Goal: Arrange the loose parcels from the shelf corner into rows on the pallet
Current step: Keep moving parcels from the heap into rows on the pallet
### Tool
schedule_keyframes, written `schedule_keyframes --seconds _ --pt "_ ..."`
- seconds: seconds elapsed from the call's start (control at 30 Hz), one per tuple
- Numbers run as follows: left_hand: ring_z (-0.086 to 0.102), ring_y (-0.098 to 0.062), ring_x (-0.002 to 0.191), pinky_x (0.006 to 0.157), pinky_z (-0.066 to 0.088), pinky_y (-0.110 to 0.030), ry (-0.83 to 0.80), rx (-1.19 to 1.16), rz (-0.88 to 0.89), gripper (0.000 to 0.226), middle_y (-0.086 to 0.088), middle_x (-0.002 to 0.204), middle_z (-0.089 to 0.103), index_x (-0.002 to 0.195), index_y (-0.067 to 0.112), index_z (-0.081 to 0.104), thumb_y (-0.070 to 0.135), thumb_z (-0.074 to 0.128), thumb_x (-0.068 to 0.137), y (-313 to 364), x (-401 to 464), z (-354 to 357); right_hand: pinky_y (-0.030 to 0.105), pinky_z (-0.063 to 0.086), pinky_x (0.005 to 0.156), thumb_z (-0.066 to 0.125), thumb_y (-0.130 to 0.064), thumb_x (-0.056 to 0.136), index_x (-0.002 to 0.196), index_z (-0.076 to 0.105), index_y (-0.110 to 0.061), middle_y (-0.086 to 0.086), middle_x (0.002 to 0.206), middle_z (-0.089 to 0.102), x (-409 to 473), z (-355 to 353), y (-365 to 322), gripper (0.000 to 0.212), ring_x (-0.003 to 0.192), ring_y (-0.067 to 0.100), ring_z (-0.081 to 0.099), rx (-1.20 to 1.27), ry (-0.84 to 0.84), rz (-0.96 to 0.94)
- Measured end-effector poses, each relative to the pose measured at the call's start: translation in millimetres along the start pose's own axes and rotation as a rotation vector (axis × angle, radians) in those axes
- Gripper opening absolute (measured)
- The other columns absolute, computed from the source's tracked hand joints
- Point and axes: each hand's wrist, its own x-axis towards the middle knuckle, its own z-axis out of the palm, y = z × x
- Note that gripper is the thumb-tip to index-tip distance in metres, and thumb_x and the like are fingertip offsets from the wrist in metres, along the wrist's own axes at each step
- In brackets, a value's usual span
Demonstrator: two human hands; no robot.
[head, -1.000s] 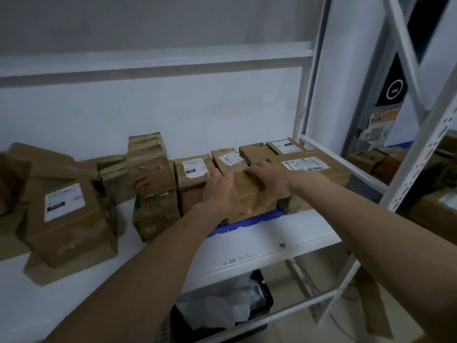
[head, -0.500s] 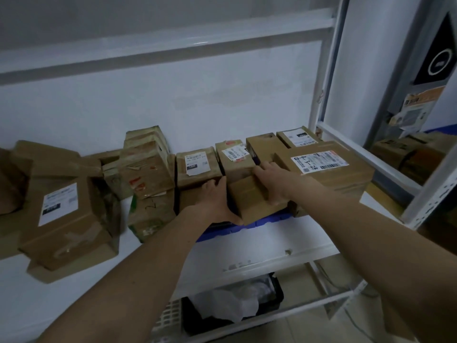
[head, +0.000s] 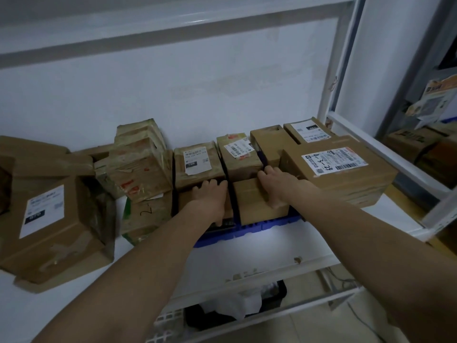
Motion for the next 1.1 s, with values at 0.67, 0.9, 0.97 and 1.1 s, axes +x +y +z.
schedule_keyframes --seconds 0.67,0.9,0.97,1.1 --pt "0.025 -0.033 0.136 0.107 0.033 -0.051 -0.024 -0.109 -0.023 0.116 -0.011 0.147 0.027 0.150 0.020 0.012 0.040 0.085 0.063 -5.5 -17.7 -5.5 0.052 0.033 0.108 0.081 -0.024 0.069 0.146 0.023 -0.015 0.014 0.146 0.026 -2.2 -18.2 -13.7 0.096 0.136 0.036 0.025 -0.109 -0.015 -0.010" --pt "0.050 -0.024 0.115 0.091 0.049 -0.041 0.115 -0.243 -0.101 0.061 -0.007 0.128 0.050 0.130 0.019 0.048 0.043 0.070 0.078 -27.7 -52.0 -10.4 0.030 0.041 0.081 0.065 -0.017 0.083 0.128 0.045 -0.016 0.006 0.125 0.050 -6.4 -34.0 -55.2 0.050 0.117 0.025 0.049 0.067 0.181 -0.299" --pt "0.058 -0.021 0.105 0.087 0.051 -0.035 0.162 -0.267 -0.138 0.042 -0.006 0.119 0.058 0.122 0.016 0.055 0.037 0.063 0.086 -35.5 -71.9 -5.8 0.028 0.037 0.077 0.061 -0.026 0.086 0.123 0.050 -0.019 0.003 0.125 0.053 -7.8 -35.2 -78.2 0.039 0.112 0.022 0.053 0.085 0.170 -0.392" --pt "0.061 -0.025 0.101 0.083 0.051 -0.033 0.261 -0.327 -0.322 0.030 -0.005 0.105 0.064 0.111 0.016 0.061 0.033 0.059 0.087 -55.9 -127.4 18.4 0.029 0.047 0.081 0.052 -0.034 0.090 0.104 0.061 -0.022 0.003 0.115 0.063 -18.9 -26.2 -133.8 0.021 0.099 0.020 0.060 0.088 0.170 -0.554"
